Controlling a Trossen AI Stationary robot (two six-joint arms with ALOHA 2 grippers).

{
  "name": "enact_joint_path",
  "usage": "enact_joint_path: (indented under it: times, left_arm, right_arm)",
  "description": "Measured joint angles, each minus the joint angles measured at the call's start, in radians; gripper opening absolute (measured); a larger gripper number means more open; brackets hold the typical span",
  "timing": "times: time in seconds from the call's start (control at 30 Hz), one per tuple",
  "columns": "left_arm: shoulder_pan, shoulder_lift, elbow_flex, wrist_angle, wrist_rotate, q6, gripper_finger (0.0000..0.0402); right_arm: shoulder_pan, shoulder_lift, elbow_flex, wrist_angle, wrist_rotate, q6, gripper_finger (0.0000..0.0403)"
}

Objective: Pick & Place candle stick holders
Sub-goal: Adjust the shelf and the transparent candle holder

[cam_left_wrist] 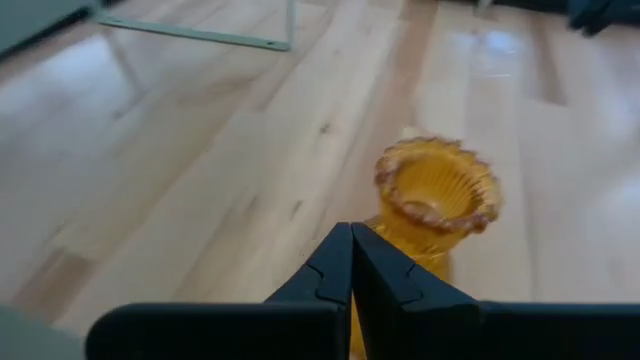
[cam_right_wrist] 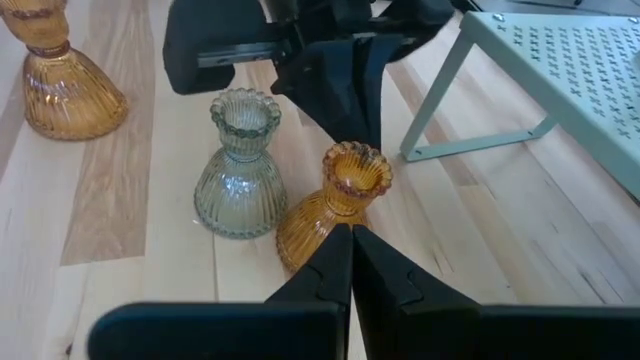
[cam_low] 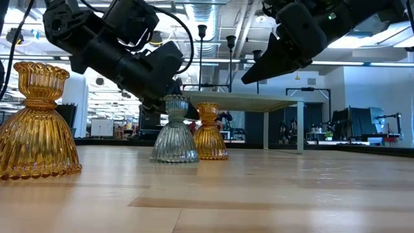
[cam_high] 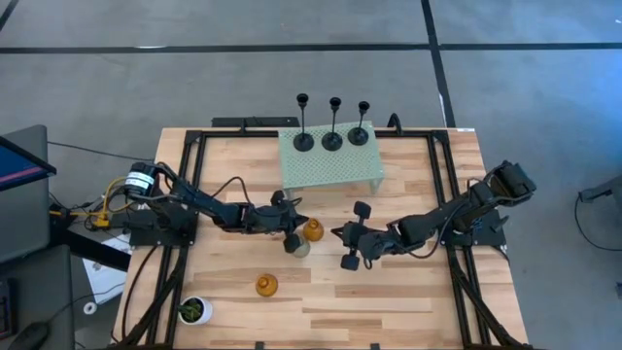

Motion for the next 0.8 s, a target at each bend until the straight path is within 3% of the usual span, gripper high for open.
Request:
enact_joint_path:
  times: [0.37, 0.57, 0.8]
  left_arm:
    - [-0.119, 0.0, -0.032, -0.031, -0.556, 0.002, 0.0003]
    - [-0.108, 0.0, -0.033, -0.015, -0.577, -0.001, 0.0003]
    - [-0.109, 0.0, -0.033, -0.011, -0.683, 0.001, 0.0003]
  right_arm:
    - [0.0, 0.0, 0.0, -0.003, 0.0, 0.0, 0.0]
    - [0.0, 0.0, 0.0, -0.003, 0.0, 0.0, 0.0]
    - [0.0, 0.0, 0.0, -0.003, 0.0, 0.0, 0.0]
